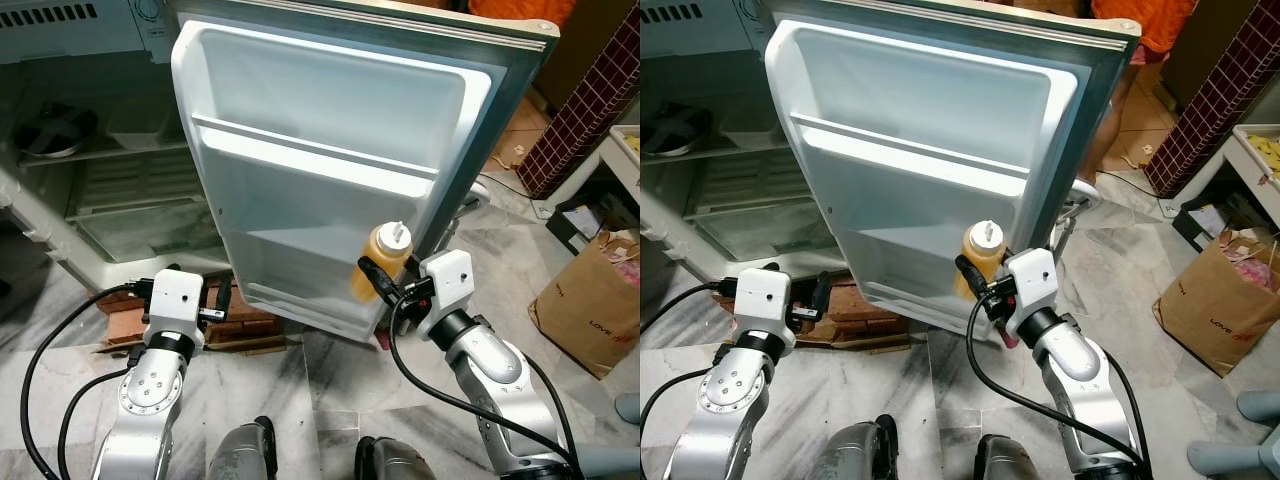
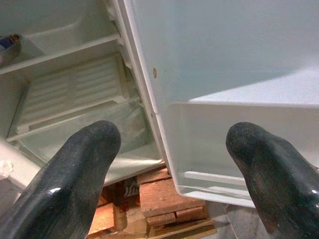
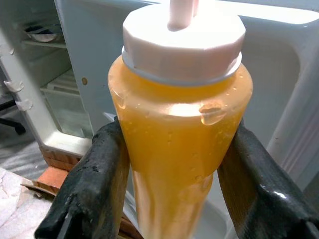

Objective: Restocking fridge

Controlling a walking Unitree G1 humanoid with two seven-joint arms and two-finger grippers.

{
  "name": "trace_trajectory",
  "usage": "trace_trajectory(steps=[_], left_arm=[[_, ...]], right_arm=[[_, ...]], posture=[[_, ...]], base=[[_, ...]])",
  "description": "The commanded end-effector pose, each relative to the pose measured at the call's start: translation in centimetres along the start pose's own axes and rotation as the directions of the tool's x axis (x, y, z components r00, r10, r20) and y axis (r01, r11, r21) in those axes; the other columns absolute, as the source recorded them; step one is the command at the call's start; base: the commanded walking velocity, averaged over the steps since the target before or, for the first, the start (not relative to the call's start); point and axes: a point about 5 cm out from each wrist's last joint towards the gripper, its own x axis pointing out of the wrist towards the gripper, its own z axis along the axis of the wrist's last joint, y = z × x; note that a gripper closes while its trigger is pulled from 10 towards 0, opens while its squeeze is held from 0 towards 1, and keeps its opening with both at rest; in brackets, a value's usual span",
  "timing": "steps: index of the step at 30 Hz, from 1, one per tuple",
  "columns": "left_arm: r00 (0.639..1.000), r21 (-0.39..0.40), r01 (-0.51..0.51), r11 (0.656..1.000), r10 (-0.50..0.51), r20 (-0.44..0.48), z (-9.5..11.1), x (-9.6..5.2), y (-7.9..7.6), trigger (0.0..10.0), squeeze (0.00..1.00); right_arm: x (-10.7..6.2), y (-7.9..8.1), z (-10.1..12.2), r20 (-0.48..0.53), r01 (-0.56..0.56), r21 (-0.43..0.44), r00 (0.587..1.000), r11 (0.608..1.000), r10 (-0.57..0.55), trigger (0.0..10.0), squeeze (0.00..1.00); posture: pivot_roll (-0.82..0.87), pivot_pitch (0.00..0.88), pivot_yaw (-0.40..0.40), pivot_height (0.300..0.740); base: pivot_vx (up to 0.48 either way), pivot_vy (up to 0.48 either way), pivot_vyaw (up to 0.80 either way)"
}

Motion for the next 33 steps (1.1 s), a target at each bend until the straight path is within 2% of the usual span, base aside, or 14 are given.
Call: trace_trajectory(steps=[1,9,16,33], left_arm=[[1.0,0.006,0.001,1.0,-0.001,0.006,0.28,-0.11,0.17,10.0,0.0],[1.0,0.01,0.016,1.0,-0.016,0.015,0.39,-0.02,-0.01,10.0,0.0],[0.999,0.024,0.018,1.0,-0.019,0.051,0.91,0.06,-0.15,10.0,0.0],[0.999,0.025,0.024,0.999,-0.025,0.048,0.77,0.06,-0.27,10.0,0.0]], right_arm=[[0.24,-0.08,0.71,0.039,0.007,-0.009,0.999,1.0,-0.007,10.0,0.0],[0.49,-0.19,0.97,0.055,0.021,-0.022,0.998,1.0,-0.02,10.0,0.0],[0.57,-0.33,0.87,0.05,0.032,-0.018,0.998,0.999,-0.031,10.0,0.0],[0.7,-0.93,1.02,0.072,0.091,-0.028,0.993,0.995,-0.088,10.0,0.0]], posture=[[0.04,0.173,-0.01,0.74],[0.04,0.175,-0.009,0.74],[0.04,0.173,-0.009,0.74],[0.04,0.178,-0.008,0.731]], base=[[0.0,0.247,0.0],[0.0,0.445,0.0],[0.0,0.0,0.0],[0.0,0.0,0.0]])
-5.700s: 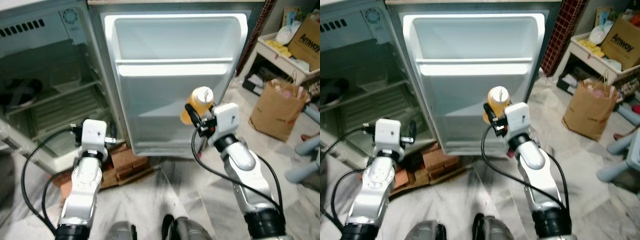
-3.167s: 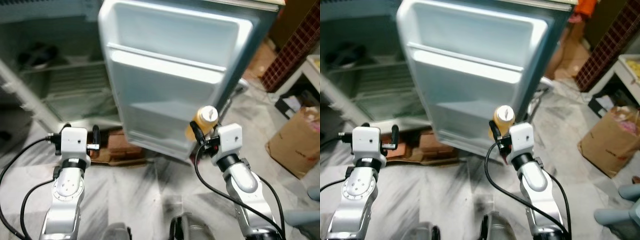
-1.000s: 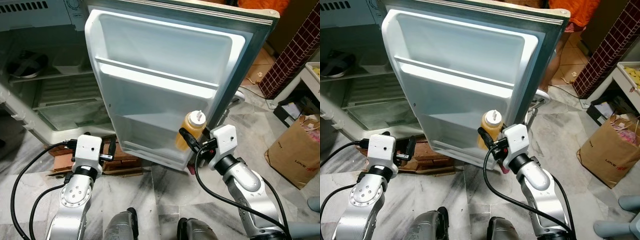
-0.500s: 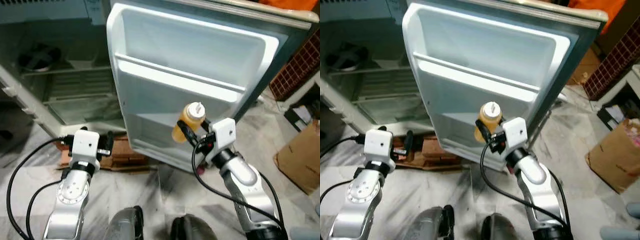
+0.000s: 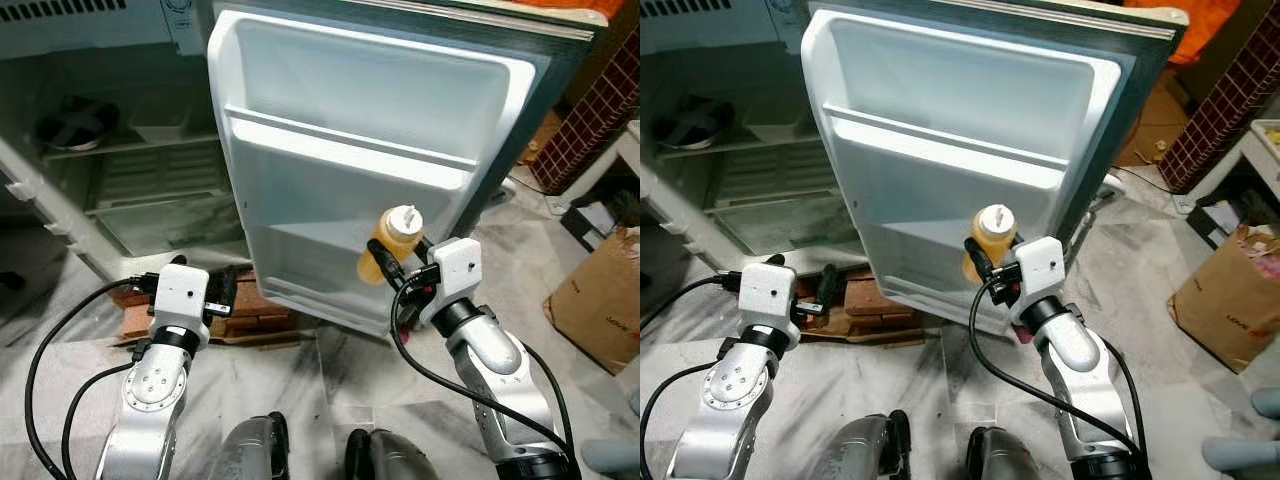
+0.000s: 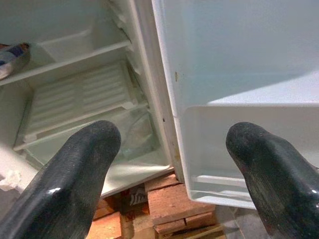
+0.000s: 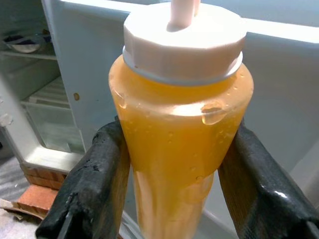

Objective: Restocking fridge

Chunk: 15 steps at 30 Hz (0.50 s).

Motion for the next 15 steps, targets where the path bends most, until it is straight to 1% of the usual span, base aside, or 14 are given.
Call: trace_trajectory(steps=[1,7,11,15], left_arm=[[1.0,0.006,0.002,1.0,-0.002,-0.006,-0.1,-0.21,0.05,10.0,0.0],[1.0,0.005,-0.013,1.0,0.013,-0.004,-0.08,-0.19,0.26,10.0,0.0],[1.0,0.007,-0.015,1.0,0.015,-0.003,-0.06,-0.18,0.26,10.0,0.0],[1.0,0.005,-0.023,1.0,0.023,-0.003,-0.08,-0.19,0.36,10.0,0.0]], right_arm=[[0.03,-0.08,0.3,0.017,0.002,-0.011,1.0,1.0,-0.002,10.0,0.0],[0.09,-0.08,0.27,0.018,0.003,-0.01,1.0,1.0,-0.003,10.0,0.0],[0.16,-0.08,0.31,0.022,0.003,-0.012,1.0,1.0,-0.003,10.0,0.0],[0.22,-0.03,0.35,0.024,0.0,-0.012,1.0,1.0,0.0,10.0,0.0]], posture=[[0.04,0.18,-0.007,0.721],[0.04,0.181,-0.009,0.686],[0.04,0.183,-0.009,0.651],[0.04,0.182,-0.009,0.633]], base=[[0.0,0.0,0.0],[0.0,0.0,0.0],[0.0,0.0,0.0],[0.0,0.0,0.0]])
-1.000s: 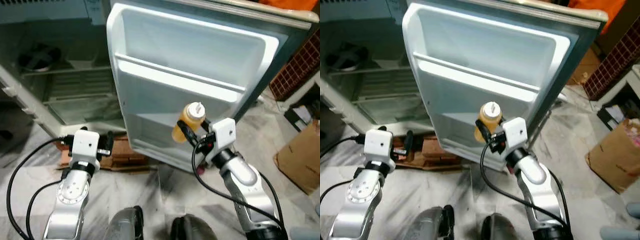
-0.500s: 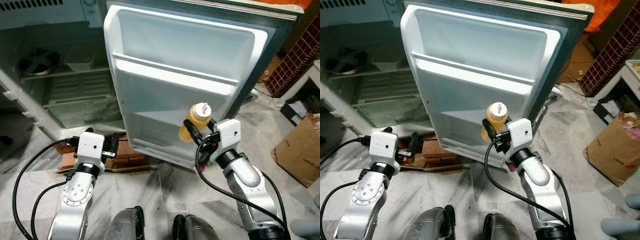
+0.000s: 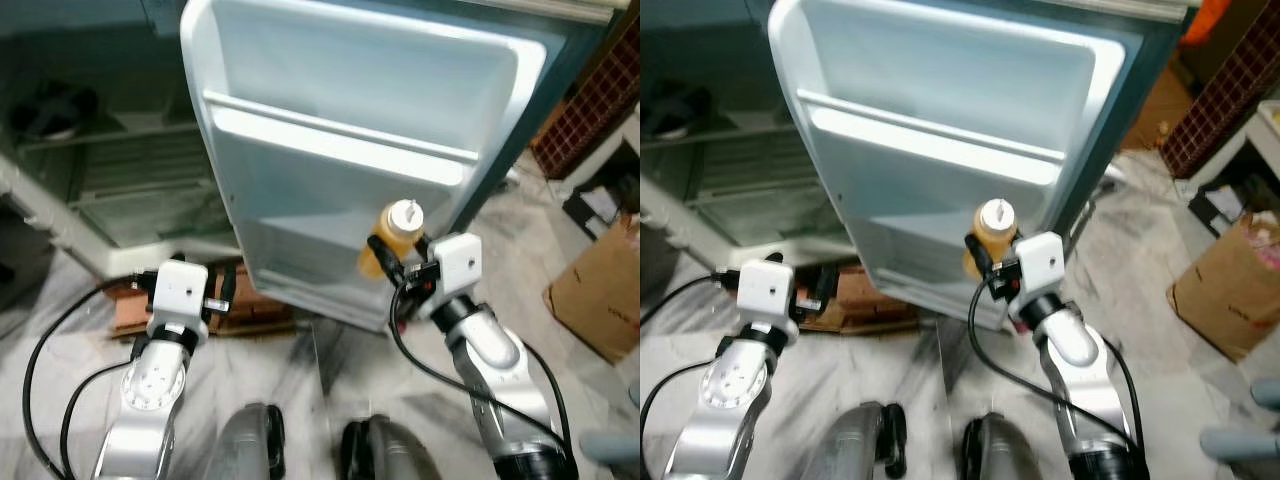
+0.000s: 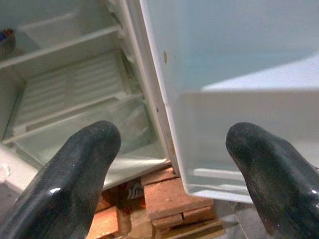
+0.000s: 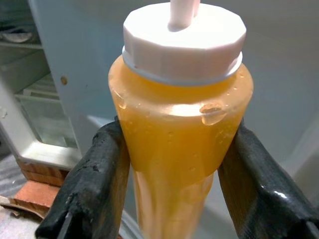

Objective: Restocking fridge

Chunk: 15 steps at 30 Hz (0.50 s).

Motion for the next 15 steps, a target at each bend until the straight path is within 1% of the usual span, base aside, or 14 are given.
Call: trace_trajectory(steps=[1,4,5,7,10,15], left_arm=[[0.999,0.012,-0.033,0.999,0.033,-0.011,-0.3,-0.3,0.5,10.0,0.0],[0.998,0.036,-0.063,0.997,0.063,0.004,-0.2,-0.3,0.8,10.0,0.0],[0.996,0.066,-0.091,0.994,0.09,0.021,-0.1,-0.3,1.1,10.0,0.0],[0.993,0.091,-0.113,0.989,0.11,0.034,0.0,-0.3,1.4,10.0,0.0],[0.993,0.072,-0.119,0.99,0.118,0.024,-0.1,-0.2,1.5,10.0,0.0],[0.985,0.079,-0.172,0.982,0.171,0.022,-0.1,-0.5,2.0,10.0,0.0]], right_arm=[[-0.1,0.0,0.0,0.006,0.0,-0.001,1.0,1.0,0.0,10.0,0.0],[0.0,0.0,0.0,0.004,0.003,-0.003,1.0,1.0,-0.003,10.0,0.0],[0.0,0.0,0.0,0.003,0.004,-0.004,1.0,1.0,-0.004,10.0,0.0],[0.0,0.0,-0.1,0.003,0.005,-0.003,1.0,1.0,-0.005,10.0,0.0],[0.1,0.1,-0.1,0.001,0.001,-0.003,1.0,1.0,-0.001,10.0,0.0],[0.4,0.3,-0.1,0.008,-0.002,-0.004,1.0,1.0,0.002,10.0,0.0]], posture=[[0.04,0.182,-0.009,0.633],[0.04,0.185,-0.009,0.633],[0.04,0.187,-0.008,0.633],[0.04,0.187,-0.008,0.633],[0.05,0.188,-0.01,0.633],[0.05,0.191,0.004,0.633]], base=[[0.0,0.0,0.0],[0.0,0.0,0.0],[0.0,0.0,0.0],[0.0,0.0,0.0],[0.0,0.0,0.0],[0.0,0.0,0.0]])
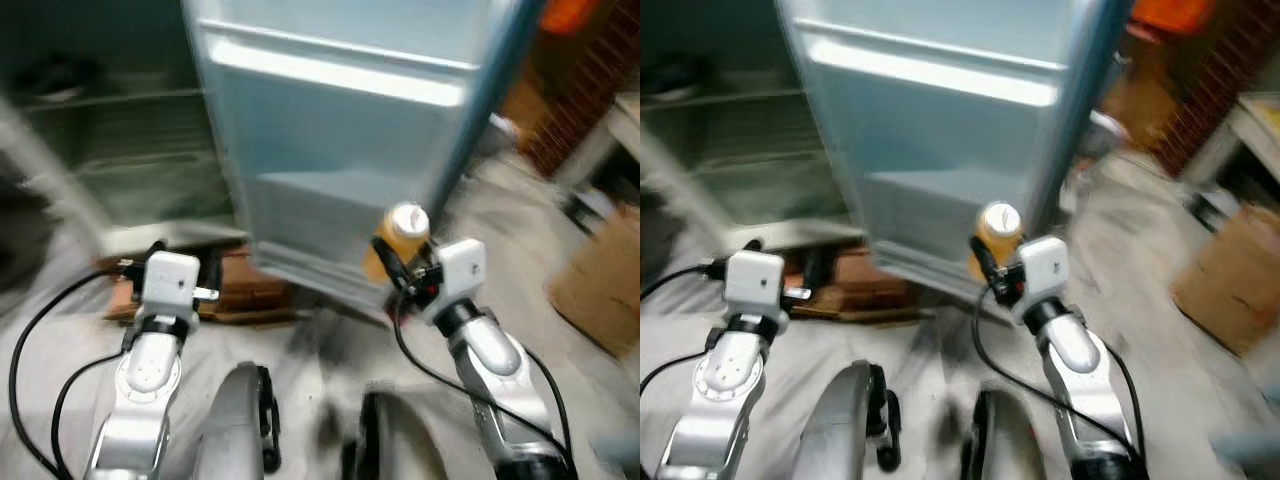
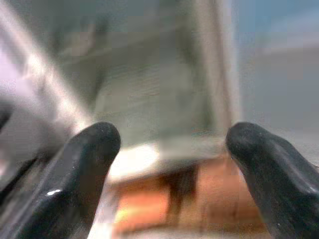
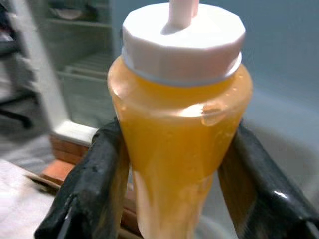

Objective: Restocking fridge

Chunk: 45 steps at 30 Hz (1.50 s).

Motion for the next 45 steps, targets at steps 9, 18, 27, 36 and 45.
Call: trace_trajectory(steps=[9,18,27,36,45], left_arm=[[0.999,-0.011,-0.034,0.999,0.034,-0.021,-0.2,-0.2,0.4,10.0,0.0],[0.999,-0.008,-0.04,0.999,0.04,-0.007,0.0,0.3,0.4,10.0,0.0],[1.0,-0.009,-0.025,1.0,0.025,0.005,0.3,0.3,0.2,10.0,0.0],[1.0,-0.006,-0.017,1.0,0.017,0.013,0.4,0.5,0.1,10.0,0.0],[1.0,-0.006,-0.013,1.0,0.013,0.013,0.4,0.4,-0.1,10.0,0.0]], right_arm=[[0.0,0.0,0.1,0.025,0.017,0.002,1.0,1.0,-0.017,10.0,0.0],[0.4,-0.1,0.2,0.032,0.016,0.003,0.999,1.0,-0.017,10.0,0.0],[0.8,-0.1,0.3,0.042,0.013,-0.001,0.999,1.0,-0.013,10.0,0.0],[1.0,0.5,0.5,0.051,-0.032,-0.041,0.998,0.999,0.034,10.0,0.0],[1.0,0.2,0.6,0.056,-0.014,-0.037,0.998,0.999,0.016,10.0,0.0]], posture=[[0.05,0.197,-0.002,0.633],[0.05,0.2,-0.009,0.58],[0.05,0.197,-0.009,0.568],[0.05,0.197,-0.009,0.568],[0.05,0.2,-0.011,0.568]], base=[[0.0,0.0,0.0],[0.0,0.0,0.0],[0.0,0.0,0.0],[0.182,0.0,0.17],[0.383,0.0,0.31]])
